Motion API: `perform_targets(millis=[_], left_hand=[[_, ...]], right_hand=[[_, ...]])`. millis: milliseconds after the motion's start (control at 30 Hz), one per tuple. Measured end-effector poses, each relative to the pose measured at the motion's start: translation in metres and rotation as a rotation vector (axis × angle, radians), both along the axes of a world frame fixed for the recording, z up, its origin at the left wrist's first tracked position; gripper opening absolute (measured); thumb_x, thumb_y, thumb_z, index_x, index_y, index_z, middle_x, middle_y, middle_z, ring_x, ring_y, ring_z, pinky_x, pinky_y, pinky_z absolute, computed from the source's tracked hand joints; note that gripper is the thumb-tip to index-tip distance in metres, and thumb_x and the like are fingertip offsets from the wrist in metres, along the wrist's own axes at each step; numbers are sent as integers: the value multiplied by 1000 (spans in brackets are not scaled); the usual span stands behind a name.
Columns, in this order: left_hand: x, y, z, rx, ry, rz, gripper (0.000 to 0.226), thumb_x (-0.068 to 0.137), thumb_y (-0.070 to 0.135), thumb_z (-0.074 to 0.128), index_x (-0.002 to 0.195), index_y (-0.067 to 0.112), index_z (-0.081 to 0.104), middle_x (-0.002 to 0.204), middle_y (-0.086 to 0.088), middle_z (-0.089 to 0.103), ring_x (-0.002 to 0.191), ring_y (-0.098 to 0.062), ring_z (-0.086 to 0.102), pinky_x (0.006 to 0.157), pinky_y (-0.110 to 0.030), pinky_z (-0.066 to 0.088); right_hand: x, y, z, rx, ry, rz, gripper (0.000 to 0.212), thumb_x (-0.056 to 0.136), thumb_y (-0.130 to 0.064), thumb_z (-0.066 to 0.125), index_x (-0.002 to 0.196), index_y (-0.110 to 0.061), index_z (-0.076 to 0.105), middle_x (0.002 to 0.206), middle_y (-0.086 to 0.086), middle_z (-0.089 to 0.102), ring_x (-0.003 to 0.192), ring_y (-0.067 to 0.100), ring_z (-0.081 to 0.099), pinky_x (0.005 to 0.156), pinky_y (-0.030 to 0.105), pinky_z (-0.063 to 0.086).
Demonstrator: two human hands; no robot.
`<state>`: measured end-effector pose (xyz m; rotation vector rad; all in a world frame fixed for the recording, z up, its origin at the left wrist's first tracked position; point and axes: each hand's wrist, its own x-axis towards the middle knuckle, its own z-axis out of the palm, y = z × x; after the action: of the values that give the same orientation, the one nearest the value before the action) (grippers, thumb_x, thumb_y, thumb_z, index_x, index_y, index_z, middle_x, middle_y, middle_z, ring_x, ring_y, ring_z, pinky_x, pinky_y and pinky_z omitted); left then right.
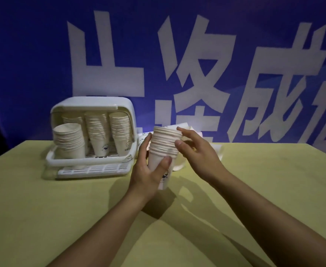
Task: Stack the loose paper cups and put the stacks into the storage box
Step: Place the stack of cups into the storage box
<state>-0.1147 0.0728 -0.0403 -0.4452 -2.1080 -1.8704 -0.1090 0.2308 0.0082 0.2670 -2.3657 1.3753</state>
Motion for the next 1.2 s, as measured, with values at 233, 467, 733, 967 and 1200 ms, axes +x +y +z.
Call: perform_targets(millis=[233,467,733,967,1200], left_hand=[[-4,-72,5,-81,-32,226,89,83,48,78,150,56,21,143,16,49,123,-4,52,93,-29,46],[-52,-112,30,-221,-2,520,100,72,44,86,150,48,25,139,11,58,124,-18,57,99,-38,48],[-90,-124,16,-267,-166,819,80,73,53,80,143,40,44,139,4,61,130,-28,52,108,-48,42],[-118,-120,-13,-391,-235,1045,65,79,45,75,138,35,49,132,6,66,130,-17,49,118,-42,17],[-125,-118,-25,-430,-287,1125,66,83,41,72,142,28,45,144,5,58,137,-16,43,118,-46,7]], right_hand=[[-35,-71,20,-23,-57,262,66,84,-45,74,141,-37,40,136,-9,54,103,7,65,88,36,59],[-83,-140,43,89,87,261,96,76,-39,84,152,-31,25,139,-8,46,116,4,45,97,28,46],[-129,-171,24,214,53,285,82,80,-32,82,148,-22,38,147,3,47,128,21,52,94,26,43],[-146,-184,7,280,25,315,76,83,-25,79,147,-21,39,146,4,50,127,22,53,95,27,43],[-154,-195,-8,317,21,311,76,81,-28,81,147,-21,42,144,7,51,123,24,56,102,41,48]])
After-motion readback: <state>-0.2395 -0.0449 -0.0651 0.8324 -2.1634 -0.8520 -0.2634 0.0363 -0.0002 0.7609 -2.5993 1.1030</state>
